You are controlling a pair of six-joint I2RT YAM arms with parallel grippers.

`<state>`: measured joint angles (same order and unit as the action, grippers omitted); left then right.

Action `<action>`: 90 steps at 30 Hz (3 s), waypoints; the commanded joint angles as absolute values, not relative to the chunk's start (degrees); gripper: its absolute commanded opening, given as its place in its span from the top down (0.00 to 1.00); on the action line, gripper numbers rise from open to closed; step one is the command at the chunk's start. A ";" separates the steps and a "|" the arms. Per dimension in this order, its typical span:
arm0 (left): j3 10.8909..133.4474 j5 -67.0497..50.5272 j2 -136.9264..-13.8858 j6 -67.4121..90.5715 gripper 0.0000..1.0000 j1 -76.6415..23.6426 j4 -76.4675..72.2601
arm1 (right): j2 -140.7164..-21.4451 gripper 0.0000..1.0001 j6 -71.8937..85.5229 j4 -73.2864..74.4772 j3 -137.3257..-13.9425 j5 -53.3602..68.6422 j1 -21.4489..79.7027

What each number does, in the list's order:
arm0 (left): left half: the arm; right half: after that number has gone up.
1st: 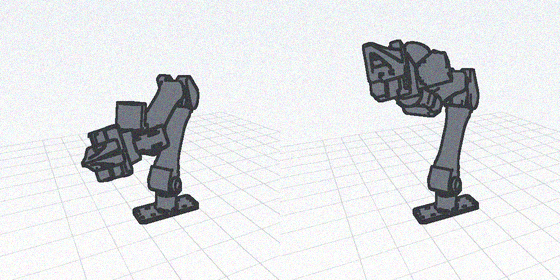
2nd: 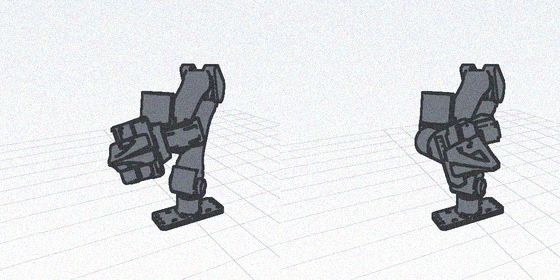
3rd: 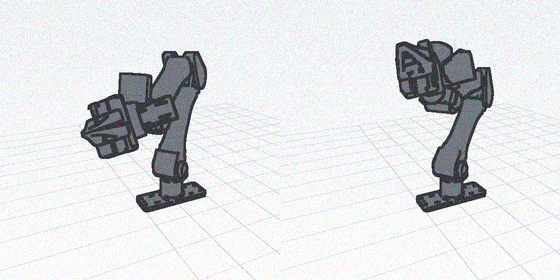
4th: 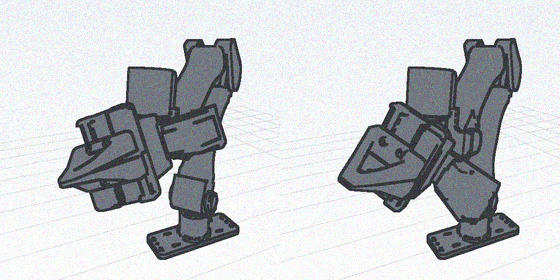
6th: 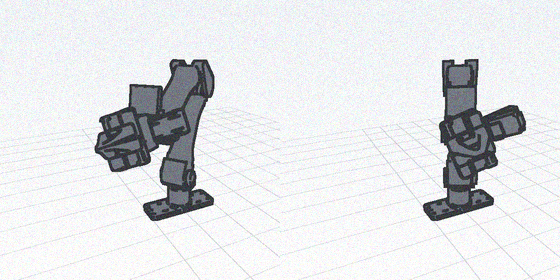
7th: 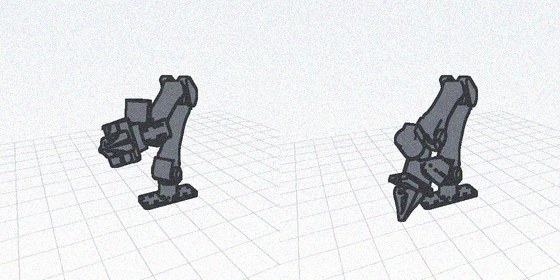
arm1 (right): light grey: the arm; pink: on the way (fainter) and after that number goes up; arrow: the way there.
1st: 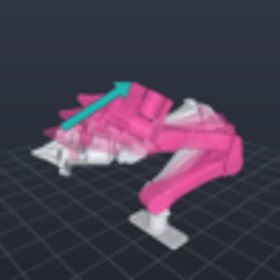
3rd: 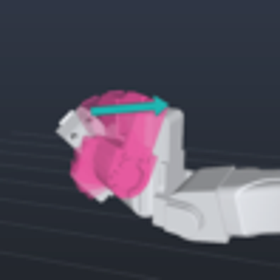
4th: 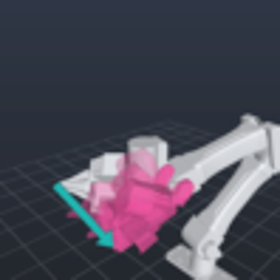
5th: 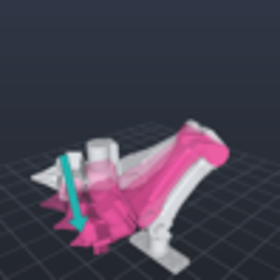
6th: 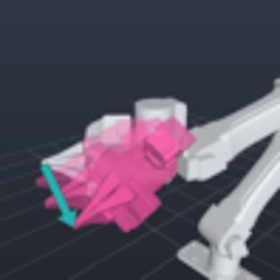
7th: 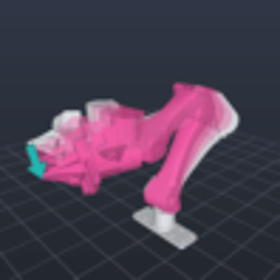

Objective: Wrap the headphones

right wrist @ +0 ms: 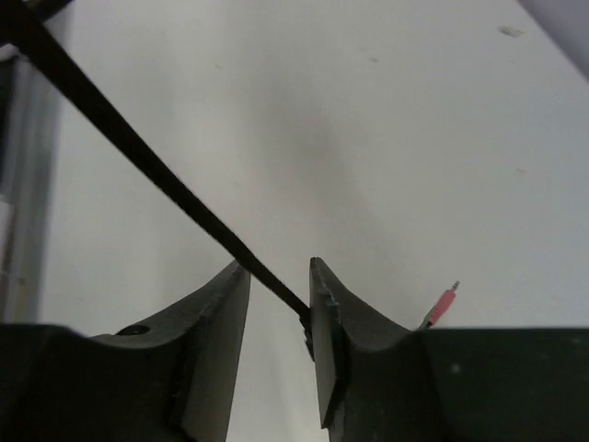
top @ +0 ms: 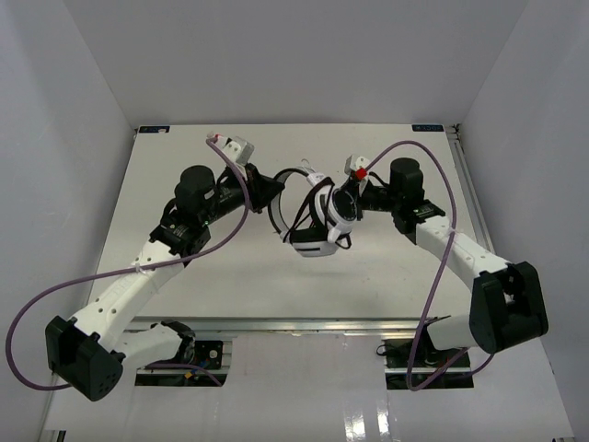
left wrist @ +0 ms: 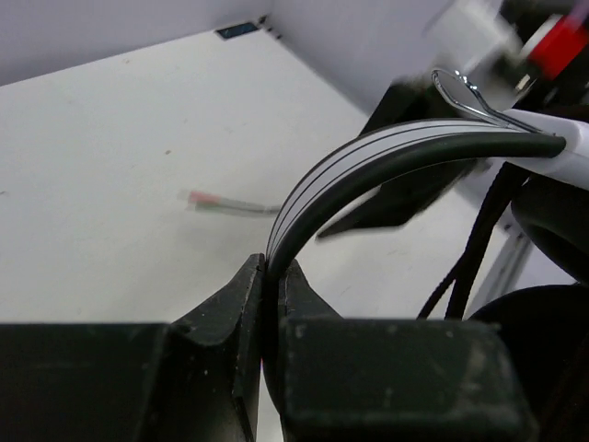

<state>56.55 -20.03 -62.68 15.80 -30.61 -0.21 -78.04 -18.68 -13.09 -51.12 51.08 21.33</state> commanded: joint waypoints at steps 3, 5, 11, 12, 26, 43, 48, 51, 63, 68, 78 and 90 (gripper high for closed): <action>66.90 -20.13 -66.91 38.11 1.00 -30.88 -15.95 | -84.95 0.58 12.78 -45.39 -48.13 69.94 25.07; 68.83 -17.91 -67.91 39.58 1.00 -30.94 -16.38 | -86.17 0.59 14.39 -47.25 -47.52 69.50 26.59; 71.53 -6.18 -68.57 41.03 1.00 -30.94 -15.49 | -85.87 0.68 22.38 -58.86 -40.64 69.02 28.59; 71.46 -4.72 -68.63 40.97 1.00 -30.94 -15.55 | -85.11 0.72 22.63 -59.19 -40.00 68.77 28.72; 69.69 -1.82 -69.17 38.78 1.00 -30.94 -17.39 | -75.34 0.69 1.84 -30.12 -44.64 56.92 29.00; 69.93 -4.66 -64.84 30.76 1.00 -30.94 -14.50 | -71.13 0.13 -19.33 -12.78 -51.70 47.52 22.06; 70.50 -5.33 -64.93 31.06 1.00 -30.94 -14.43 | -71.30 0.10 -13.84 -21.16 -50.80 41.72 22.04; 70.63 -5.57 -64.71 31.41 1.00 -30.94 -14.36 | -71.97 0.10 -12.63 -24.04 -51.81 34.89 22.04; 70.10 -6.37 -64.17 33.31 1.00 -30.94 -14.55 | -77.51 0.21 -12.38 -23.43 -56.65 34.25 24.17; 69.81 -6.80 -64.22 33.78 1.00 -30.94 -14.65 | -78.92 0.20 -3.67 -30.88 -54.78 59.61 25.26; 69.26 -6.60 -63.66 33.67 1.00 -30.94 -14.50 | -77.42 0.21 -5.72 -28.44 -53.02 62.20 27.33; 69.11 3.37 -63.10 35.37 1.00 -30.94 -13.12 | -76.07 0.92 -4.79 -24.81 -52.70 50.07 27.33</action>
<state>68.07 -5.93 -66.88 31.64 -30.84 -10.32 -78.76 -4.53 -25.69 -53.45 53.61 27.29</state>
